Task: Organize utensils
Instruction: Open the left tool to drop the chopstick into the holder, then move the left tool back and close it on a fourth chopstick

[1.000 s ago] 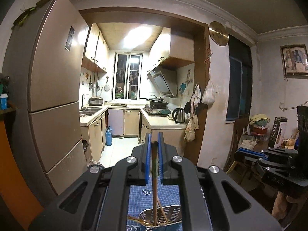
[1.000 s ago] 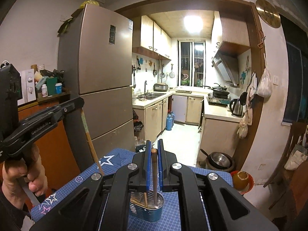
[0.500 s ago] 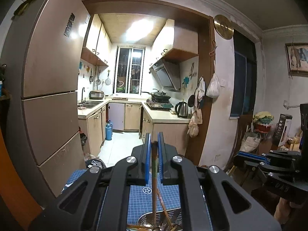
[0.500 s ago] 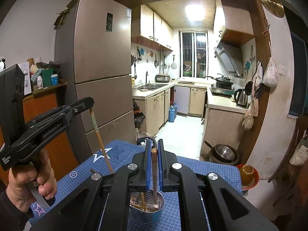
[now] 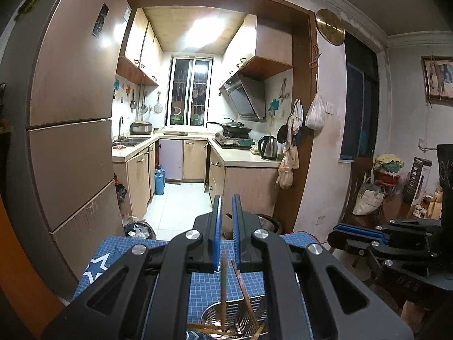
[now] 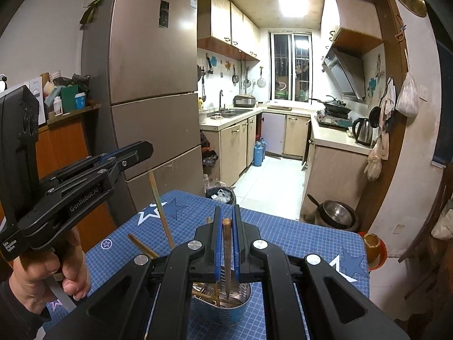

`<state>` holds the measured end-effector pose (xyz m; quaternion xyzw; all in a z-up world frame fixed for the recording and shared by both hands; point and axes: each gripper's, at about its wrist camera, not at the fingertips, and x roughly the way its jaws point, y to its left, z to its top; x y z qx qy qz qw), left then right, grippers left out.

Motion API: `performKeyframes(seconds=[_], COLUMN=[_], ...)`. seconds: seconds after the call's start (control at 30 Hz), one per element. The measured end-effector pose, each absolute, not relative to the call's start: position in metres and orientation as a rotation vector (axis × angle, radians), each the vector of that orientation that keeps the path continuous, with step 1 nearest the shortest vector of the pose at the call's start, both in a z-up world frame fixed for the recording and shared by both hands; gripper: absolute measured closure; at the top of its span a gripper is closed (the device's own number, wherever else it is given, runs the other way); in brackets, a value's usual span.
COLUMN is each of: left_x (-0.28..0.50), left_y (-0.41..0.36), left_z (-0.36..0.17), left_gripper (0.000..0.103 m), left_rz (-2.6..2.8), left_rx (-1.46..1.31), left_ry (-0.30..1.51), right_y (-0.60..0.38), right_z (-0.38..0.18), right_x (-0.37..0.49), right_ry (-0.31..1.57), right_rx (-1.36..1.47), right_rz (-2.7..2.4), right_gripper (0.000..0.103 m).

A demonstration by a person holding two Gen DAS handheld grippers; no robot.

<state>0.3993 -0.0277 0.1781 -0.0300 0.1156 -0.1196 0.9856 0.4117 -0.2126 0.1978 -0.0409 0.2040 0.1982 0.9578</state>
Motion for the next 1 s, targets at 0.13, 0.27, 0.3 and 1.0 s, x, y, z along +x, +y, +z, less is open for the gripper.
performKeyframes(seconds=[0.13,0.27,0.3,1.0], left_x=[0.399,0.393,0.391,0.207], left_y=[-0.022,-0.019,-0.019,0.056], left_z=[0.176,0.176,0.177,0.039], left_gripper=[0.086,0.061,0.06,0.036], left_rz=[-0.239,-0.224,-0.225,-0.242], left_rx=[-0.071,-0.076,-0.078,0.059], left_ry=[0.243,0.23,0.229,0.479], right_y=[-0.215,-0.215,-0.216,-0.201], right_z=[0.195,0.195,0.196,0.003], right_x=[0.411,0.409,0.406,0.149], right_ry=[0.417,0.419,0.412,0.519], right_rx=[-0.078,-0.075,-0.07,0.045], right_rz=[0.406,0.401,0.399,0.568], right_gripper=[0.095,0.087,0.081,0.073])
